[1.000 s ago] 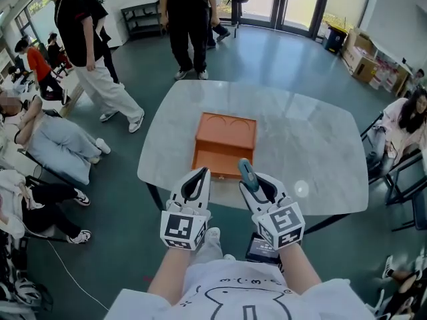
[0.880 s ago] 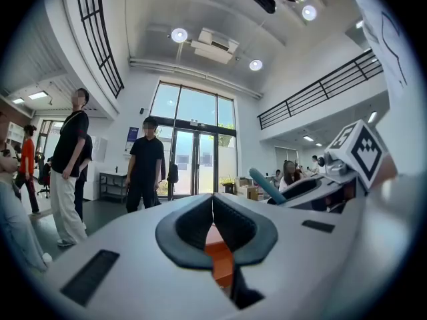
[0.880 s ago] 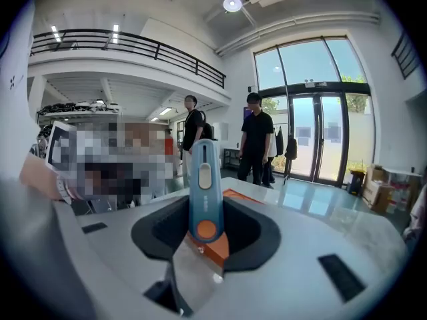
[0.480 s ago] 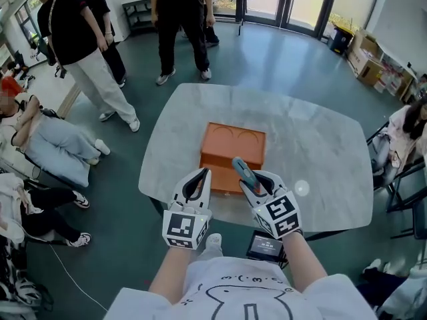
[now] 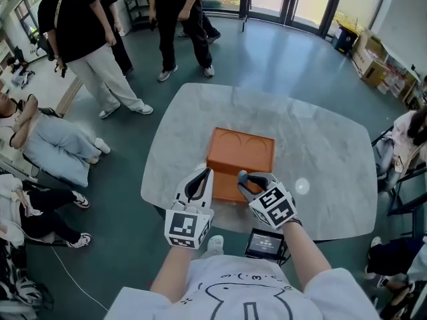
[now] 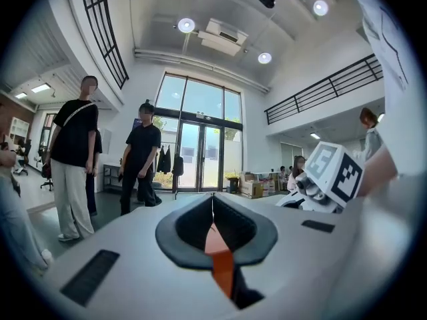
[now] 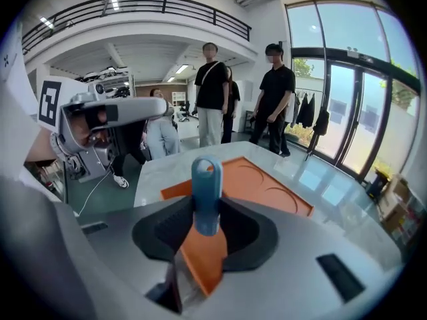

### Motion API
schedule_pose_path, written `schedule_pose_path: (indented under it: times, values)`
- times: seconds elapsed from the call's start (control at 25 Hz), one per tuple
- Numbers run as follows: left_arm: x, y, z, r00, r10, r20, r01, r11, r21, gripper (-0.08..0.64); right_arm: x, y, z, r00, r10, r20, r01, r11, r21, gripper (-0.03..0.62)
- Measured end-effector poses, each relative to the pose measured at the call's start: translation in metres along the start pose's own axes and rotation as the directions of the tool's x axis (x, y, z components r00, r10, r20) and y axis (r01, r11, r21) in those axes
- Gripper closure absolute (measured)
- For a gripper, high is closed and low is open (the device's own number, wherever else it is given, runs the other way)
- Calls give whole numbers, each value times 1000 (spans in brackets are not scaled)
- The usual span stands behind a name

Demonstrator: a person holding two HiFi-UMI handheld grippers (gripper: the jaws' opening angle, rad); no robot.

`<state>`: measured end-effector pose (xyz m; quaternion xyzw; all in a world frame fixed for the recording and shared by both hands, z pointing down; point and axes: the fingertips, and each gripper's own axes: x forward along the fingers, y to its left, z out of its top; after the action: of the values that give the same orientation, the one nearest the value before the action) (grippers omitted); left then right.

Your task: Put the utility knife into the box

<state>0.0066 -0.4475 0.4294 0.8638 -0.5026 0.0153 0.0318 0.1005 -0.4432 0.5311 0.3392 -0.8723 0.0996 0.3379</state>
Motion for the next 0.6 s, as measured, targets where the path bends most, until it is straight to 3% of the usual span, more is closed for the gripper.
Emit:
schedule_pose_path:
  times: [0.32,0.6]
  values:
    - [9,13,-11,1000,7,-24,-7,1000,-17,545,39,-4,-24,992,55,-113,-56,998,-4,462]
    - [11,20,-20,999,7,-41,-8,1000,-20,545,65,1,-49,956,135,-262,-139,990,5,462]
